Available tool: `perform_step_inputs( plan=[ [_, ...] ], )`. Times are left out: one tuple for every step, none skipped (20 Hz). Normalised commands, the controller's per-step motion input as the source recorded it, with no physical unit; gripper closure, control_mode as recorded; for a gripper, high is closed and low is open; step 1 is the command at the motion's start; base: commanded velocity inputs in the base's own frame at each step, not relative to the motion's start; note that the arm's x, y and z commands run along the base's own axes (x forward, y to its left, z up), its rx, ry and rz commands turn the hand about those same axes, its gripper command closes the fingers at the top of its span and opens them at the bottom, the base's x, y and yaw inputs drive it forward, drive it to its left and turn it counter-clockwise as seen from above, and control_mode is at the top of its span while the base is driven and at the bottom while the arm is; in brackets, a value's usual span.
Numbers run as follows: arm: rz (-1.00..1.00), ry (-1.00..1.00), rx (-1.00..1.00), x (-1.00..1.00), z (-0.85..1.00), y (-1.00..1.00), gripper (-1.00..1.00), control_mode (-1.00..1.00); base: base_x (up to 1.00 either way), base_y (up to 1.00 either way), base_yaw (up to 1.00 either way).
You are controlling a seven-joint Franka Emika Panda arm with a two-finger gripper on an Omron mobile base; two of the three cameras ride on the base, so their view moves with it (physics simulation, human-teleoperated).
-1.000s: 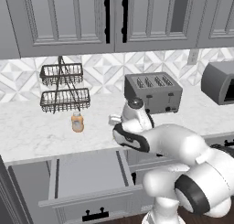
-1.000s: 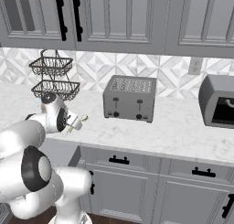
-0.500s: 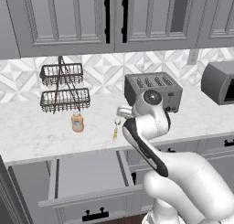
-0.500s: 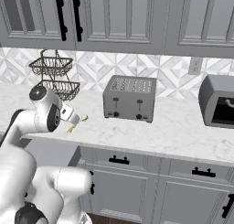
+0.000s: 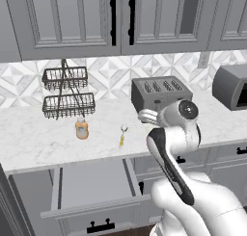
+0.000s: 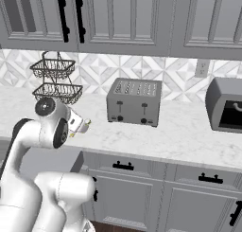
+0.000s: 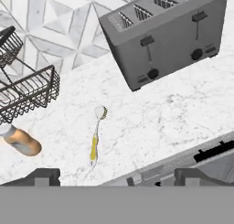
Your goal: Pick the dish brush from the drawer and place it on the counter.
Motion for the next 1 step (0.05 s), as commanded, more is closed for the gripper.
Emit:
perform_step_inputs(
  plan=[
    [0.01,-0.02,0.15,-0.10,0.00,-0.46,-1.00,-1.00,0.00,0.00,0.00]
  ],
)
